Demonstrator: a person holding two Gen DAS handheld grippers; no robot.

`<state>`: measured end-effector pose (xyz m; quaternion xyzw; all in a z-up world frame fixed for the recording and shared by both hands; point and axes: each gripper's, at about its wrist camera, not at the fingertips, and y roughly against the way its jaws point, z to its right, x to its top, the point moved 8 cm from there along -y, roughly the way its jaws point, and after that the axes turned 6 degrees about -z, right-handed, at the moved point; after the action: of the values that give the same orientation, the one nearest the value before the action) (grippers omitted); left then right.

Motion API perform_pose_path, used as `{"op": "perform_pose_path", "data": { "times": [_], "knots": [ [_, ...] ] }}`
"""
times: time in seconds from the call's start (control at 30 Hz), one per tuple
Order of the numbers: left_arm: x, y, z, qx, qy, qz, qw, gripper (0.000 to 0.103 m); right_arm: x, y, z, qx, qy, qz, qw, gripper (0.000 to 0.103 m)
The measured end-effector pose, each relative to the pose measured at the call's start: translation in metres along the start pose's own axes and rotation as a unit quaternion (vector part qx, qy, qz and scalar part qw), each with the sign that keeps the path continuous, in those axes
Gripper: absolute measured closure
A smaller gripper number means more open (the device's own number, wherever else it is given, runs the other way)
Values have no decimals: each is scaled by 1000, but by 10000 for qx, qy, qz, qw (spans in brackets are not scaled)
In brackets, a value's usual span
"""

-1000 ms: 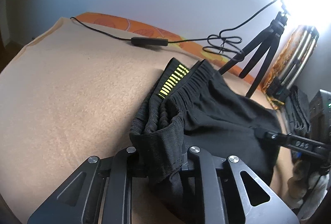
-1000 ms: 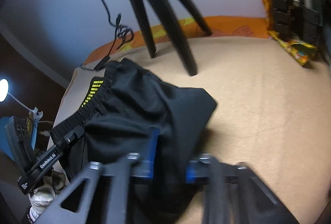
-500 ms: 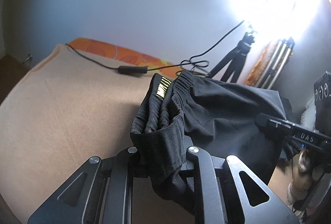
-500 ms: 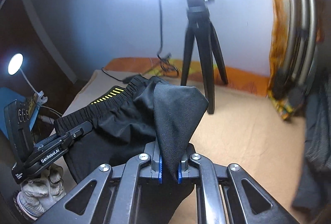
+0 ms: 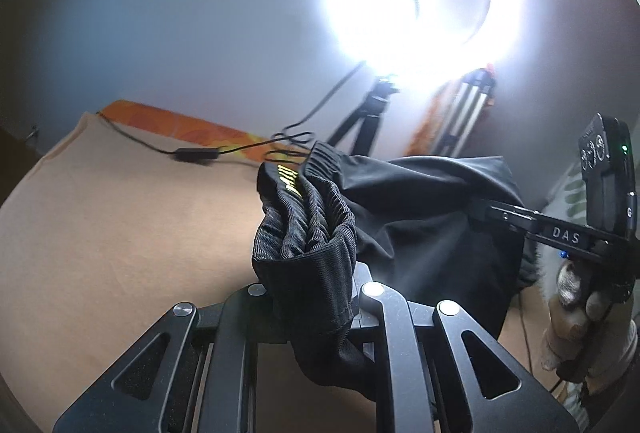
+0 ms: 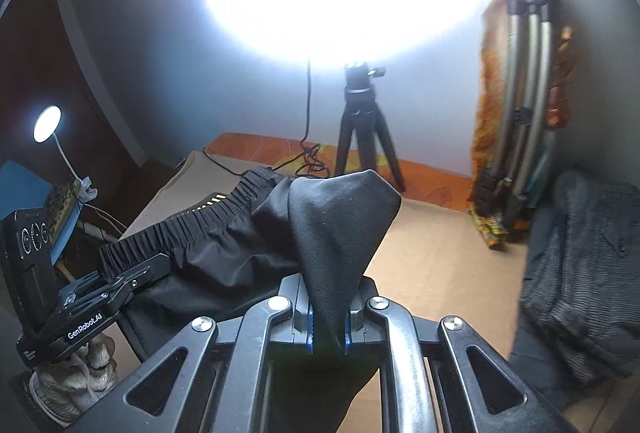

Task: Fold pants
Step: 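Lift the folded sweatpants with both tools and carry them along the bed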

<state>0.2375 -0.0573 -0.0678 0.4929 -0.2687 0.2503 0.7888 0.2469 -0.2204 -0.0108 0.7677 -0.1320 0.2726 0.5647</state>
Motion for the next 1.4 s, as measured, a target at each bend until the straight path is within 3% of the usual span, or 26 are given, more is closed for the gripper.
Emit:
{"op": "perform_pose_path", "data": {
  "times": [0.43, 0.97, 1.17, 1.4],
  "knots": [
    [4, -11, 92, -590, -316, 45, 9977, 90, -5, 83, 69, -362, -116, 301, 9988, 96],
    [22, -75, 227, -1172, -817, 64, 9897, 90, 9, 151, 206, -1129, -307, 562, 9915, 96],
    [26, -101, 272, -1254, -989, 174, 9870, 90, 29, 161, 252, -1273, -254, 601, 9897, 96],
    [20, -146, 309, -1222, -1048, 206, 9867, 90, 42, 139, 311, -1349, -96, 346, 9902, 96]
  ]
}}
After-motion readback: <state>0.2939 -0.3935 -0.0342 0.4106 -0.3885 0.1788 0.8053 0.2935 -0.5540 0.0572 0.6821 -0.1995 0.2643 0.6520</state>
